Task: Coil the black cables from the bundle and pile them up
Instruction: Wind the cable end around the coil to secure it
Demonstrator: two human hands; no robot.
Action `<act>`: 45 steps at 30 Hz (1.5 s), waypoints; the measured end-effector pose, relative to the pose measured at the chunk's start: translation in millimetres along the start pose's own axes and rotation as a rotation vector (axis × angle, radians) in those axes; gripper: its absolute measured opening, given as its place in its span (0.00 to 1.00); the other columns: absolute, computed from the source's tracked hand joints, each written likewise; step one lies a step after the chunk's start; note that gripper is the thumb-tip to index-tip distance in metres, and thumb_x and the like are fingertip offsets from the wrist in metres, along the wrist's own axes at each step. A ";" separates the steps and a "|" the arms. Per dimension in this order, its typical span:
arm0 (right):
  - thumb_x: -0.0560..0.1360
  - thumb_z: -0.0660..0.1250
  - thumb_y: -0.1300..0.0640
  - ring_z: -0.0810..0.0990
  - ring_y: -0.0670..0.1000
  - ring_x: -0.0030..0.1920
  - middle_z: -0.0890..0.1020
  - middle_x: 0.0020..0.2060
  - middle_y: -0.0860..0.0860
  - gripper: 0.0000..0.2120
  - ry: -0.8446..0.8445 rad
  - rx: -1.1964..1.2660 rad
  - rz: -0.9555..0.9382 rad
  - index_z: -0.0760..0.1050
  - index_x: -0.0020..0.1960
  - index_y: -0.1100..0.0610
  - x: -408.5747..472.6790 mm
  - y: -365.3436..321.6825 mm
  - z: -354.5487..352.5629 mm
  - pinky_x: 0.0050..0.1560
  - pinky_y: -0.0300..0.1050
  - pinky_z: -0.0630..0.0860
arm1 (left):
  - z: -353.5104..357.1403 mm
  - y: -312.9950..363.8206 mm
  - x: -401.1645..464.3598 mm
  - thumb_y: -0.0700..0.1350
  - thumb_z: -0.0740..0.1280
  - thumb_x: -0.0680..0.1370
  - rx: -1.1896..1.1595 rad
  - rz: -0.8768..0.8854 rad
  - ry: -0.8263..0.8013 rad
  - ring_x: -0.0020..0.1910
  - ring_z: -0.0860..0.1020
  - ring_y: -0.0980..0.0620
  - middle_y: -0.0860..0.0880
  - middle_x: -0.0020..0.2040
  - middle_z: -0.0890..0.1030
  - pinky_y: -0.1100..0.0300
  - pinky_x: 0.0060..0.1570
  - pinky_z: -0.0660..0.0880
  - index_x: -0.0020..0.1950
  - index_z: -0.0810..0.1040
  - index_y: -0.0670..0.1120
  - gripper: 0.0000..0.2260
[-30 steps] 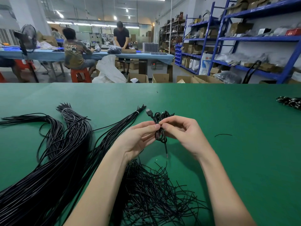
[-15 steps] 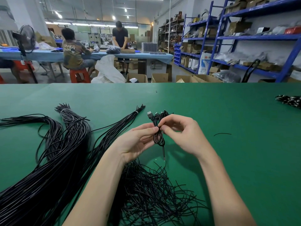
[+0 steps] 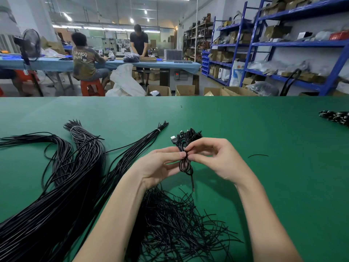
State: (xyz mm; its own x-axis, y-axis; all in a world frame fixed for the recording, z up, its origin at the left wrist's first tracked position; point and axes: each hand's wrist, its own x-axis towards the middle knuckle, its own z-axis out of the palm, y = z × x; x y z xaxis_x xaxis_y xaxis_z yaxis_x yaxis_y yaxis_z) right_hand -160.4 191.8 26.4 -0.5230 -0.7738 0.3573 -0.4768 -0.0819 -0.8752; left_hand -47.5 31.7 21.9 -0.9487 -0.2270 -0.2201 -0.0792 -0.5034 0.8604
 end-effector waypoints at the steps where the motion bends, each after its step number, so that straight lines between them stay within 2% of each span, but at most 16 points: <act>1: 0.72 0.77 0.64 0.87 0.50 0.51 0.88 0.46 0.50 0.10 0.001 0.004 -0.001 0.86 0.48 0.50 -0.4 0.0 -0.8 0.60 0.46 0.80 | 0.0 0.7 -0.6 0.34 0.74 0.67 0.016 -0.010 -0.013 0.42 0.84 0.50 0.42 0.46 0.85 0.60 0.42 0.82 0.53 0.82 0.39 0.14; 4: 0.71 0.79 0.63 0.87 0.51 0.50 0.88 0.45 0.50 0.09 0.008 0.006 -0.002 0.87 0.46 0.50 -1.8 -2.0 -4.2 0.59 0.45 0.81 | 1.1 1.9 -1.9 0.35 0.73 0.67 0.042 -0.043 -0.044 0.43 0.85 0.50 0.42 0.47 0.85 0.61 0.44 0.83 0.49 0.86 0.39 0.11; 7: 0.71 0.79 0.63 0.88 0.51 0.48 0.88 0.44 0.50 0.08 0.036 -0.014 -0.019 0.87 0.45 0.51 -2.3 -4.8 -4.5 0.57 0.47 0.82 | 2.2 1.4 -2.4 0.34 0.74 0.65 -0.039 -0.083 -0.006 0.39 0.85 0.49 0.41 0.44 0.85 0.62 0.36 0.81 0.48 0.86 0.38 0.12; 9: 0.71 0.78 0.63 0.88 0.51 0.46 0.88 0.42 0.50 0.08 0.086 -0.025 -0.051 0.86 0.45 0.51 -1.3 -5.3 -1.4 0.55 0.47 0.83 | 3.1 1.7 -2.6 0.34 0.74 0.65 -0.123 -0.101 0.004 0.37 0.86 0.48 0.40 0.43 0.85 0.63 0.33 0.81 0.44 0.86 0.37 0.09; 12: 0.72 0.77 0.65 0.87 0.49 0.43 0.88 0.40 0.48 0.07 0.164 -0.042 -0.109 0.86 0.44 0.54 -0.6 -4.7 5.3 0.47 0.39 0.83 | 7.3 3.0 -3.7 0.33 0.74 0.65 -0.185 -0.095 0.008 0.37 0.86 0.48 0.40 0.42 0.85 0.62 0.33 0.81 0.39 0.86 0.37 0.05; 14: 0.72 0.77 0.66 0.87 0.46 0.42 0.87 0.39 0.46 0.07 0.215 -0.089 -0.161 0.86 0.44 0.55 -0.3 -4.6 9.6 0.43 0.35 0.81 | 9.6 3.2 -4.0 0.32 0.73 0.65 -0.232 -0.069 0.024 0.36 0.85 0.48 0.40 0.41 0.85 0.61 0.33 0.81 0.43 0.84 0.37 0.08; 17: 0.73 0.77 0.64 0.86 0.47 0.43 0.86 0.40 0.44 0.06 0.233 -0.215 -0.232 0.85 0.45 0.54 0.4 -6.0 10.6 0.43 0.36 0.81 | 11.6 2.6 -5.0 0.31 0.73 0.65 -0.289 -0.039 0.059 0.35 0.85 0.48 0.40 0.41 0.85 0.59 0.32 0.81 0.52 0.77 0.38 0.16; 24: 0.71 0.76 0.66 0.84 0.46 0.39 0.85 0.38 0.46 0.04 0.324 -0.386 -0.362 0.86 0.42 0.57 1.0 -10.8 12.0 0.41 0.40 0.81 | 16.9 1.7 -5.5 0.33 0.75 0.64 -0.285 -0.010 0.108 0.33 0.84 0.50 0.42 0.40 0.85 0.62 0.31 0.81 0.49 0.80 0.38 0.14; 29: 0.71 0.76 0.63 0.82 0.47 0.37 0.84 0.37 0.44 0.04 0.336 -0.404 -0.349 0.86 0.42 0.55 2.5 -17.2 12.8 0.36 0.44 0.82 | 15.7 3.6 -6.2 0.33 0.75 0.64 -0.320 0.030 0.099 0.36 0.85 0.51 0.42 0.41 0.86 0.62 0.33 0.81 0.52 0.79 0.38 0.18; 33: 0.70 0.76 0.63 0.82 0.47 0.36 0.84 0.38 0.44 0.04 0.363 -0.404 -0.381 0.85 0.42 0.55 1.5 -18.5 16.9 0.34 0.44 0.81 | 13.1 3.1 -6.2 0.34 0.74 0.66 -0.334 -0.002 0.018 0.36 0.85 0.52 0.42 0.43 0.86 0.62 0.37 0.83 0.47 0.84 0.38 0.11; 35: 0.69 0.76 0.62 0.82 0.48 0.35 0.84 0.37 0.44 0.04 0.380 -0.399 -0.356 0.85 0.41 0.55 1.5 -17.7 19.6 0.34 0.45 0.82 | 12.3 2.0 -5.9 0.36 0.74 0.67 -0.308 -0.015 -0.009 0.37 0.85 0.52 0.43 0.44 0.86 0.62 0.43 0.83 0.44 0.87 0.39 0.07; 38: 0.69 0.76 0.62 0.82 0.47 0.33 0.84 0.35 0.42 0.05 0.398 -0.385 -0.294 0.85 0.39 0.53 3.5 -17.6 23.7 0.33 0.40 0.80 | 11.2 2.9 -4.6 0.36 0.74 0.67 -0.308 -0.012 -0.010 0.41 0.85 0.51 0.40 0.49 0.85 0.62 0.47 0.81 0.46 0.86 0.38 0.09; 40: 0.70 0.76 0.62 0.83 0.46 0.35 0.85 0.35 0.43 0.05 0.374 -0.327 -0.242 0.86 0.40 0.52 4.5 -18.1 22.3 0.35 0.35 0.77 | 8.9 4.6 -4.0 0.36 0.75 0.65 -0.285 0.004 0.004 0.40 0.84 0.51 0.41 0.48 0.86 0.62 0.46 0.81 0.45 0.87 0.39 0.09; 45: 0.72 0.78 0.60 0.84 0.45 0.38 0.86 0.37 0.41 0.04 0.288 -0.269 -0.201 0.87 0.43 0.51 1.9 -21.5 14.3 0.35 0.30 0.75 | 5.0 7.2 -5.9 0.37 0.76 0.63 -0.234 0.003 0.006 0.38 0.84 0.54 0.45 0.43 0.86 0.65 0.39 0.82 0.40 0.87 0.41 0.07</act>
State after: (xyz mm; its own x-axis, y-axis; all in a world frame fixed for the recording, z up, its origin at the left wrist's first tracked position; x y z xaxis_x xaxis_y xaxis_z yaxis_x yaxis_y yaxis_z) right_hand -141.0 183.1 41.2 -0.5583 -0.5498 0.6214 -0.7361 -0.0174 -0.6767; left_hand -44.0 33.6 31.7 -0.9470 -0.2332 -0.2209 -0.0026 -0.6820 0.7314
